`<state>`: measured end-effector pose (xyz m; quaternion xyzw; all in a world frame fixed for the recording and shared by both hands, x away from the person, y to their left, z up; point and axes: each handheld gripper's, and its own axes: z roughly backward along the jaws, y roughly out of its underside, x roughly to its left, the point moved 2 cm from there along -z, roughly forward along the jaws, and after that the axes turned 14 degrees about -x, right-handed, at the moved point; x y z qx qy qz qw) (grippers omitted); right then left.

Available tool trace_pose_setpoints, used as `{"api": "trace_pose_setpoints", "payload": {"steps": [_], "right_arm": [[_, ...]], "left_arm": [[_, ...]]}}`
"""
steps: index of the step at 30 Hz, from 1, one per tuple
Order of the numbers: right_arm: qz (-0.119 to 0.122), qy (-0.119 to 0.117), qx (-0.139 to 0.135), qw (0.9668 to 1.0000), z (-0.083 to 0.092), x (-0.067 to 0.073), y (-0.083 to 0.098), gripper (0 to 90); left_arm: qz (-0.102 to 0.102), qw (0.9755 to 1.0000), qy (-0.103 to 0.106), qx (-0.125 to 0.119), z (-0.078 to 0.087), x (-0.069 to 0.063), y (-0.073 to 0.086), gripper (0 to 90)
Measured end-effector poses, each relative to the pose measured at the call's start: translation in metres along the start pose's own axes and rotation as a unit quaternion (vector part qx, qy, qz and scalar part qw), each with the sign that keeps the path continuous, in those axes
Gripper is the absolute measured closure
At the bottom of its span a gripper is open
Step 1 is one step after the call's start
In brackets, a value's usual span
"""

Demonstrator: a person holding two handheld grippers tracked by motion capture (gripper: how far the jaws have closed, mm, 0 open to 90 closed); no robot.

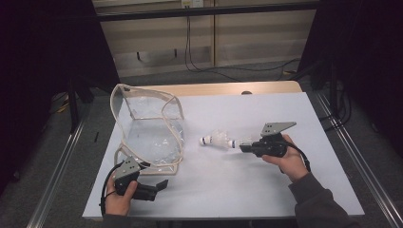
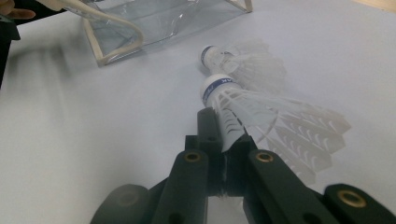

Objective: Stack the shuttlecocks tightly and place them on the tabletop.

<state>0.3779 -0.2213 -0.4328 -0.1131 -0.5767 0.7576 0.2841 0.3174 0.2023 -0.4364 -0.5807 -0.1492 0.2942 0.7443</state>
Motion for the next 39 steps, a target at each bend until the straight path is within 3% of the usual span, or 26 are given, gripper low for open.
{"api": "trace_pose_setpoints", "payload": {"steps": [39], "right_arm": [[0.001,0.042,0.002,0.9991,-0.003,-0.012,0.004,88.9]], "left_arm": [[0.0,1.0,0.0,0.0,0.0,0.0,0.0,2.9]]}}
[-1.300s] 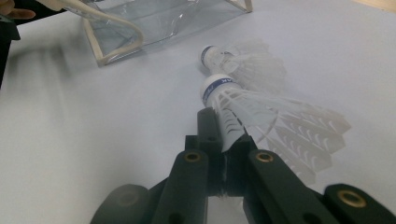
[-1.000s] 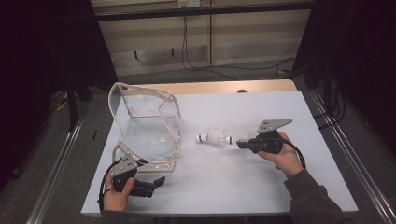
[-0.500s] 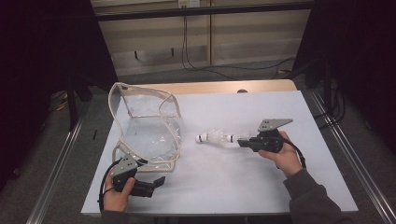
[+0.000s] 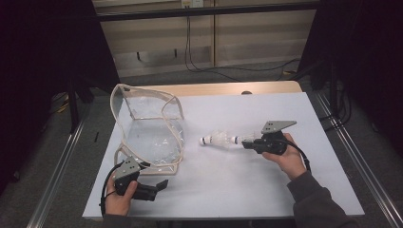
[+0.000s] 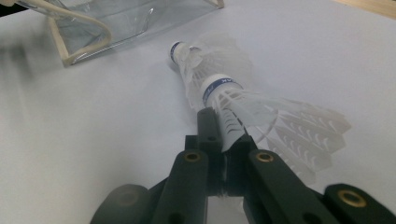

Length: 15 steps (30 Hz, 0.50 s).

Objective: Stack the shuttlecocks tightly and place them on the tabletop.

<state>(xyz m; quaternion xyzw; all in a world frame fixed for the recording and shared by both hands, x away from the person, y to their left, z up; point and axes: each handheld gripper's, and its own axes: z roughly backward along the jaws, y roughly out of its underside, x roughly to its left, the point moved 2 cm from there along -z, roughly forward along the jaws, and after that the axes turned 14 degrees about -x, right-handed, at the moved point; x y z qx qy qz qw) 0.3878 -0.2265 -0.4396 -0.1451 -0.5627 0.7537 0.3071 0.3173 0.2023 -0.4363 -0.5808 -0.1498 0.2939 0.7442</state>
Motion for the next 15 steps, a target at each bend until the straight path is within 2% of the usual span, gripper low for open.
{"api": "trace_pose_setpoints", "payload": {"steps": [15], "right_arm": [[0.003,0.003,0.002,1.0,-0.0094,-0.0008,-0.0015,88.9]], "left_arm": [[-0.002,1.0,0.001,0.0,0.0002,0.0006,0.0002,2.8]]}}
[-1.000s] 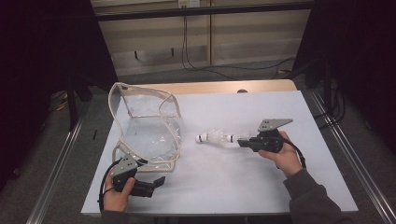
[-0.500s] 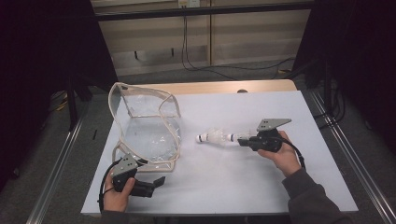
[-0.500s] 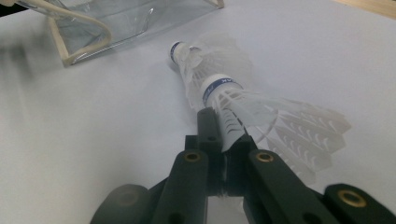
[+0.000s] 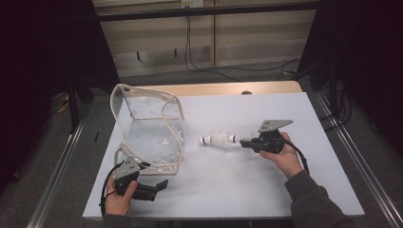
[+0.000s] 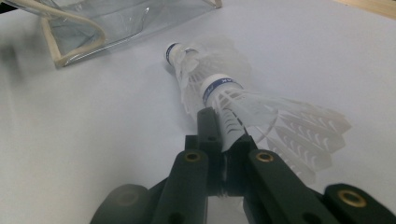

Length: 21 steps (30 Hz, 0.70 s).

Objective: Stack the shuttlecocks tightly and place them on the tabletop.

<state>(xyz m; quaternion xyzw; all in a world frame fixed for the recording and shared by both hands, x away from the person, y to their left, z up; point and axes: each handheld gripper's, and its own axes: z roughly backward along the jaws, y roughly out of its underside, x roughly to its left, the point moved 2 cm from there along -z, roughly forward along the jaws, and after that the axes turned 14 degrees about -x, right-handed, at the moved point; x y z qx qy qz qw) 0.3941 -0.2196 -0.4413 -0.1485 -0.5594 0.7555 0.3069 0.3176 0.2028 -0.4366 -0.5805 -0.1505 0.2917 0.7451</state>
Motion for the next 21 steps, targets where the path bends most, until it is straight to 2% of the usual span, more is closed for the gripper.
{"api": "trace_pose_setpoints", "payload": {"steps": [21], "right_arm": [[0.001,0.001,0.006,1.0,-0.011,-0.001,-0.002,88.9]], "left_arm": [[0.0,1.0,0.0,0.0,0.0,0.0,0.0,2.8]]}}
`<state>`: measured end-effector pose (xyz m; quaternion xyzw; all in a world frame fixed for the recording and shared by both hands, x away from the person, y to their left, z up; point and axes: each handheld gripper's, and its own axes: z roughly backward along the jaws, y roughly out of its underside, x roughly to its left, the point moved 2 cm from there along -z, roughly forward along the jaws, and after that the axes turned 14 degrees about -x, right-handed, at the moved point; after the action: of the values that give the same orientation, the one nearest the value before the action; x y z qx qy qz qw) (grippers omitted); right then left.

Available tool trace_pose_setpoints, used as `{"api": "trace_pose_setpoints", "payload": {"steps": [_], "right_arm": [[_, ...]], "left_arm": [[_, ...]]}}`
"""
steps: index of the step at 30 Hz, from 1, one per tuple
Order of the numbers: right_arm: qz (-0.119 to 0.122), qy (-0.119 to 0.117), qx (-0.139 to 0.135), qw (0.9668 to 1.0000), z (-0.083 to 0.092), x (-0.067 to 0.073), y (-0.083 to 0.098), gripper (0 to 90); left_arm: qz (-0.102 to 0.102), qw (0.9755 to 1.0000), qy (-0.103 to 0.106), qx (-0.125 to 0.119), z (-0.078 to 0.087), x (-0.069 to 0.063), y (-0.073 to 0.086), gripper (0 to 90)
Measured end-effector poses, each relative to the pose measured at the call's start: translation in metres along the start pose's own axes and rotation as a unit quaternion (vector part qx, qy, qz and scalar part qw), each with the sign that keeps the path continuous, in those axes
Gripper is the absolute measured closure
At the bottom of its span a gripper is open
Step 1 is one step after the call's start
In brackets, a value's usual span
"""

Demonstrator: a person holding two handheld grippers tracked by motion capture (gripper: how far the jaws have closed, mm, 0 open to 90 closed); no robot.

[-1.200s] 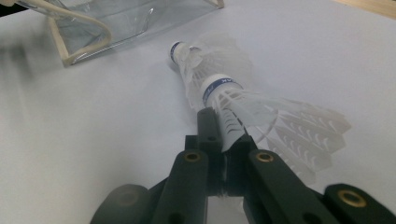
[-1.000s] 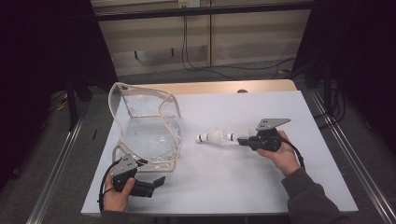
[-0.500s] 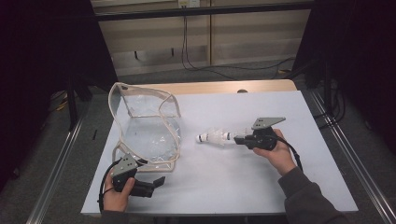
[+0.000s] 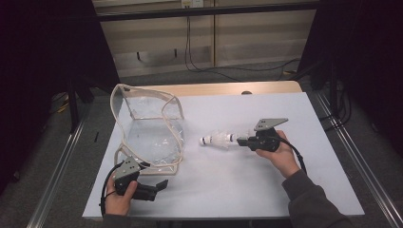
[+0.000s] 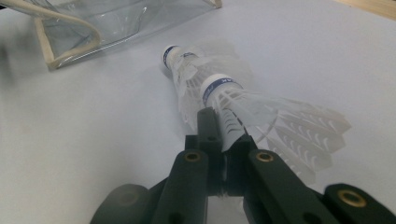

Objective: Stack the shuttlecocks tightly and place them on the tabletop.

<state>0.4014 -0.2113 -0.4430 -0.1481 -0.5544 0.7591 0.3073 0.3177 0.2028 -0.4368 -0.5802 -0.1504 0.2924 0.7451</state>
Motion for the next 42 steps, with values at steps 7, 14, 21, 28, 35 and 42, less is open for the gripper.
{"api": "trace_pose_setpoints", "payload": {"steps": [7,14,21,28,35,42], "right_arm": [[-0.001,-0.001,0.001,1.0,-0.004,-0.002,0.0,89.0],[-0.001,-0.002,0.003,1.0,-0.007,-0.002,0.0,89.0],[0.0,-0.003,0.005,1.0,-0.011,-0.001,0.0,89.0],[0.002,-0.004,0.01,0.9999,-0.014,0.0,0.001,89.0],[0.001,-0.004,0.011,0.9999,-0.017,0.001,0.002,89.0],[0.0,-0.003,0.01,0.9999,-0.02,0.001,0.001,88.9]], "left_arm": [[-0.002,1.0,-0.001,0.003,0.0,0.0,0.0,2.9],[0.0,1.0,-0.001,0.004,0.0,0.0,0.0,2.8],[0.0,1.0,-0.001,0.004,0.0,0.0,0.0,2.9],[-0.001,1.0,0.0,0.003,0.0,0.0,0.0,2.8],[0.0,1.0,0.0,0.003,-0.001,0.0,0.0,2.9],[-0.001,1.0,-0.001,0.003,-0.001,0.0,0.001,2.9]]}}
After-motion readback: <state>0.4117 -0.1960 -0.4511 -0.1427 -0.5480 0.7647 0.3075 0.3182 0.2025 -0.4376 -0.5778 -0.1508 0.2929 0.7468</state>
